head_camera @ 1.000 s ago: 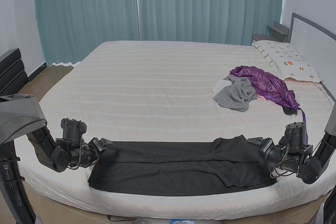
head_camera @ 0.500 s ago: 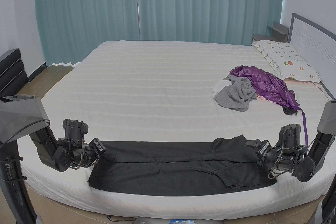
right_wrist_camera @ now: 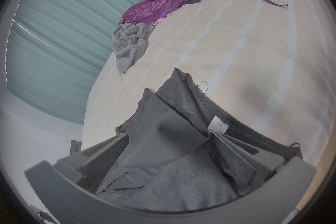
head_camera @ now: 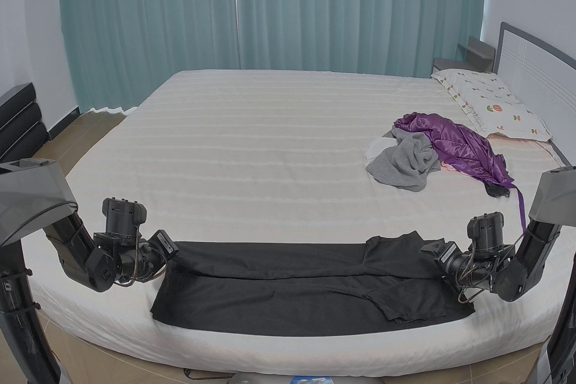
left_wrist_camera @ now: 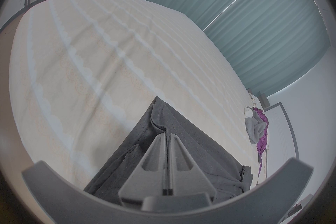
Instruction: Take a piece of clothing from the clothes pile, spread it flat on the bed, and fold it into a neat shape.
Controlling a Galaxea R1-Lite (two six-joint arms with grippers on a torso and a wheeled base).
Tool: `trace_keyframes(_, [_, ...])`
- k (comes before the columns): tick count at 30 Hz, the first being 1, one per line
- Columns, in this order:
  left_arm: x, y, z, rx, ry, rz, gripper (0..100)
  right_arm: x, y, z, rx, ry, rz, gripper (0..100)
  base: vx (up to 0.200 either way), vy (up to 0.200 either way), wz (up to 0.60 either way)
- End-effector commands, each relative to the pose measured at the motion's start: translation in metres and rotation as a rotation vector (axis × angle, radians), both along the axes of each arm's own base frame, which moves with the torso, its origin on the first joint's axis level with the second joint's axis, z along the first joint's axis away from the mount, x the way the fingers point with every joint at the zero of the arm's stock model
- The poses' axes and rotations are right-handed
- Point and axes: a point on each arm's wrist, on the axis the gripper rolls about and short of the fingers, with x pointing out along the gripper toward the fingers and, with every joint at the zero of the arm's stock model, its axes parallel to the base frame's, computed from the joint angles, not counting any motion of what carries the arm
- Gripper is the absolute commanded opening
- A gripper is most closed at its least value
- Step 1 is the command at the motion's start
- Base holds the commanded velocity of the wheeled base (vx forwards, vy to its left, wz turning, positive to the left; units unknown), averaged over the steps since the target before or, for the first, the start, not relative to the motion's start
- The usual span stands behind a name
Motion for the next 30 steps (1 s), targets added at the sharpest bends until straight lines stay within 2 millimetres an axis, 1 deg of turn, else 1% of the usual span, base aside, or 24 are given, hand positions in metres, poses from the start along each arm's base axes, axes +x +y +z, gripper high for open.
trace_keyframes(1, [0.0, 0.0, 0.002, -0.001, -0.007, 0.0, 0, 0.006, 0.001, -0.003, -0.001, 0.0, 0.0, 100, 0.0, 0.0, 0.0])
trace_keyframes(3, [0.0, 0.0, 0.002, -0.001, -0.007, 0.0, 0, 0.011, 0.002, -0.008, -0.002, 0.006, 0.0, 100, 0.0, 0.0, 0.0])
trace_keyframes(6, [0.0, 0.0, 0.002, -0.001, -0.007, 0.0, 0, 0.014, 0.002, -0.009, -0.003, 0.001, -0.004, 100, 0.0, 0.0, 0.0])
trace_keyframes(7, [0.0, 0.0, 0.002, -0.001, -0.007, 0.0, 0, 0.014, 0.002, -0.009, -0.003, 0.001, -0.004, 0, 0.0, 0.0, 0.0])
trace_keyframes(16, [0.002, 0.002, 0.005, 0.01, -0.023, 0.02, 0, 0.012, 0.0, 0.007, 0.0, -0.047, -0.012, 0, 0.0, 0.0, 0.0])
trace_keyframes(20, [0.006, 0.002, 0.012, 0.008, -0.049, 0.022, 0, 0.018, -0.002, 0.014, 0.002, -0.066, -0.022, 0, 0.0, 0.0, 0.0])
trace_keyframes(21, [0.009, 0.002, 0.017, 0.006, -0.069, 0.023, 0, 0.025, -0.004, 0.02, 0.008, -0.096, -0.03, 0, 0.0, 0.0, 0.0])
trace_keyframes(22, [0.009, 0.002, 0.017, 0.006, -0.069, 0.023, 0, 0.025, -0.004, 0.02, 0.008, -0.096, -0.03, 0, 0.0, 0.0, 0.0])
trace_keyframes(23, [0.016, 0.002, 0.022, 0.003, -0.093, 0.028, 0, 0.033, -0.007, 0.025, 0.013, -0.125, -0.043, 0, 0.0, 0.0, 0.0])
trace_keyframes(24, [0.016, 0.002, 0.022, 0.003, -0.096, 0.028, 0, 0.034, -0.007, 0.026, 0.013, -0.127, -0.045, 0, 0.0, 0.0, 0.0])
trace_keyframes(25, [0.026, 0.005, 0.029, 0.0, -0.133, 0.05, 0, 0.045, -0.01, 0.032, 0.019, -0.166, -0.059, 0, 0.0, 0.0, 0.0])
trace_keyframes(27, [0.035, 0.006, 0.035, 0.002, -0.167, 0.065, 0, 0.056, -0.015, 0.037, 0.024, -0.206, -0.077, 0, 0.0, 0.0, 0.0])
trace_keyframes(28, [0.035, 0.006, 0.035, 0.002, -0.167, 0.065, 0, 0.056, -0.015, 0.037, 0.024, -0.206, -0.077, 0, 0.0, 0.0, 0.0])
trace_keyframes(29, [0.042, 0.008, 0.04, 0.003, -0.196, 0.083, 0, 0.064, -0.017, 0.044, 0.031, -0.24, -0.088, 0, 0.0, 0.0, 0.0])
trace_keyframes(30, [0.042, 0.008, 0.04, 0.003, -0.199, 0.084, 0, 0.065, -0.017, 0.043, 0.031, -0.241, -0.089, 0, 0.0, 0.0, 0.0])
